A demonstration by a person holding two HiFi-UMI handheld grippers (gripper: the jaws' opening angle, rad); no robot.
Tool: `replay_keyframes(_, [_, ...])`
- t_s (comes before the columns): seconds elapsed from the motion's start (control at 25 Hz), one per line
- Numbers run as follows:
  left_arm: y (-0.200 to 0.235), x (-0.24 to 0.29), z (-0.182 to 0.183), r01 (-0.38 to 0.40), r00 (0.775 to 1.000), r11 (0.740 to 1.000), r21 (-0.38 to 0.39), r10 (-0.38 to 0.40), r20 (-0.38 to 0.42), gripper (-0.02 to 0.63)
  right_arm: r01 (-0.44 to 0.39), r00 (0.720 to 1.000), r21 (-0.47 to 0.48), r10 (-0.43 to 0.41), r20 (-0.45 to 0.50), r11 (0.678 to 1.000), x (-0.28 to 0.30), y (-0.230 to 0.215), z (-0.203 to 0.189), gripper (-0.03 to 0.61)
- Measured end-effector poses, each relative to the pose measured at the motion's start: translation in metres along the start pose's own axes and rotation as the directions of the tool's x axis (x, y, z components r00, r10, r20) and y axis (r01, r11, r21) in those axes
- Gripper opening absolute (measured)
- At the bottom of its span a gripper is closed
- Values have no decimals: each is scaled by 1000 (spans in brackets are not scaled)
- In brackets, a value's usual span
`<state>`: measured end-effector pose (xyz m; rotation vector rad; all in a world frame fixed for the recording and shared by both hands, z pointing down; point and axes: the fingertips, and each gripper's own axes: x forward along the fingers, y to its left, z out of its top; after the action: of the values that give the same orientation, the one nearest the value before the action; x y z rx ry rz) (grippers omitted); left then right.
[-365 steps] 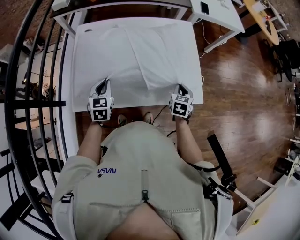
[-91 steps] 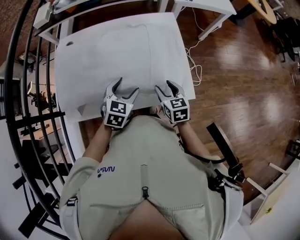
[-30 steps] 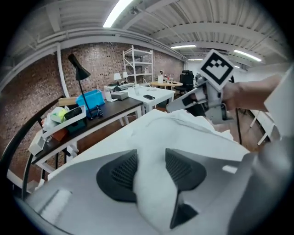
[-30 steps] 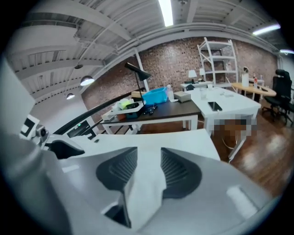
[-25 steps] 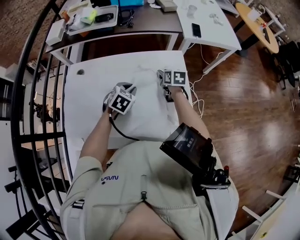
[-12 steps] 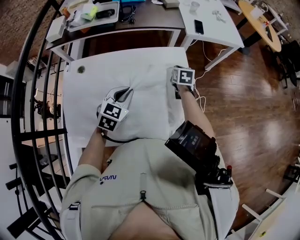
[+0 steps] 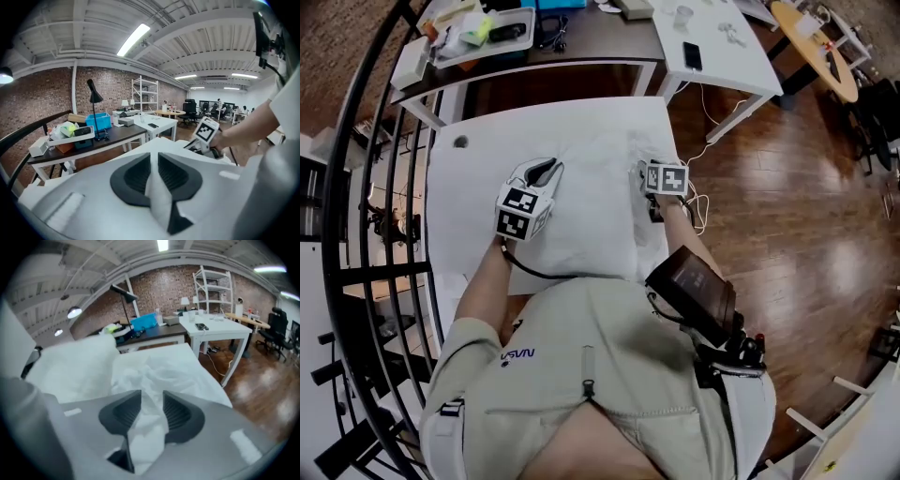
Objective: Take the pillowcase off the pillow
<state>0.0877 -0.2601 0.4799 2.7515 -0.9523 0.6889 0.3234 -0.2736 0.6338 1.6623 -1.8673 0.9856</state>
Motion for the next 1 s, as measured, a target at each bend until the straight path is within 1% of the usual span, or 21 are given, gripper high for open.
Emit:
replay_keyframes(0.08, [13,-16,19,-68,996,998,4,68,63,52,-69,992,19,66,109,997,-30,14,15,150])
replay_keyframes(0.16, [28,-45,29,-144,984,989,19,141,106,79,-146,971,-3,144,189,989,-63,35,20,177])
replay_keyframes(0.2, [38,-60,23,-181,978,983,13,179,106,102,-186,960,-18,185,210,982,-78,48,17,187])
replay_keyframes(0.24, [50,-75,9,-220,971,975,-9,220,91,149,-222,950,-32,224,216,974,-91,61,10,200])
replay_keyframes(0.28, [63,-91,-10,-260,963,965,-47,262,61,221,-255,943,-47,259,207,966,-101,74,0,223])
replay_keyframes(0.32, [77,-107,-33,-299,953,950,-91,302,20,280,-281,939,-62,288,188,958,-109,86,-11,243])
replay_keyframes(0.36, [88,-122,-57,-337,941,931,-136,337,-25,307,-300,936,-71,308,170,951,-115,96,-22,267])
replay_keyframes(0.44, [102,-151,-101,-394,919,891,-227,381,-98,330,-323,932,-66,330,153,944,-122,110,-38,268])
replay_keyframes(0.48, [104,-162,-118,-405,914,872,-275,388,-118,339,-333,929,-52,337,153,942,-122,115,-43,268])
replay_keyframes(0.56, [101,-172,-143,-392,919,845,-365,372,-126,354,-354,924,-13,352,151,935,-118,121,-52,268])
replay_keyframes(0.6, [98,-171,-153,-376,926,839,-392,357,-124,356,-365,921,8,360,146,931,-114,124,-56,268])
replay_keyframes(0.64, [96,-165,-161,-359,933,842,-403,337,-128,356,-376,919,31,368,143,926,-110,127,-60,253])
replay_keyframes(0.68, [95,-156,-168,-341,940,851,-399,312,-138,354,-383,917,51,373,141,922,-104,130,-61,224])
replay_keyframes(0.72, [94,-146,-172,-323,946,864,-387,286,-151,334,-383,917,60,372,141,922,-99,134,-62,196])
replay_keyframes(0.76, [94,-139,-173,-308,950,876,-371,265,-163,281,-374,921,50,363,143,926,-96,137,-60,167])
replay_keyframes(0.8, [95,-135,-169,-301,952,885,-355,257,-167,201,-356,925,26,348,151,934,-94,140,-55,139])
replay_keyframes(0.84, [97,-134,-162,-302,952,890,-342,261,-162,123,-334,929,-1,330,168,942,-96,142,-46,112])
replay_keyframes(0.88, [100,-135,-153,-307,951,891,-334,271,-150,70,-312,930,-24,311,194,950,-101,142,-34,92])
replay_keyframes(0.92, [103,-136,-145,-310,950,891,-332,280,-137,51,-292,928,-41,294,227,955,-107,141,-20,83])
replay_keyframes(1.0, [104,-135,-133,-295,955,887,-355,274,-109,41,-256,919,-63,264,294,964,-121,135,7,74])
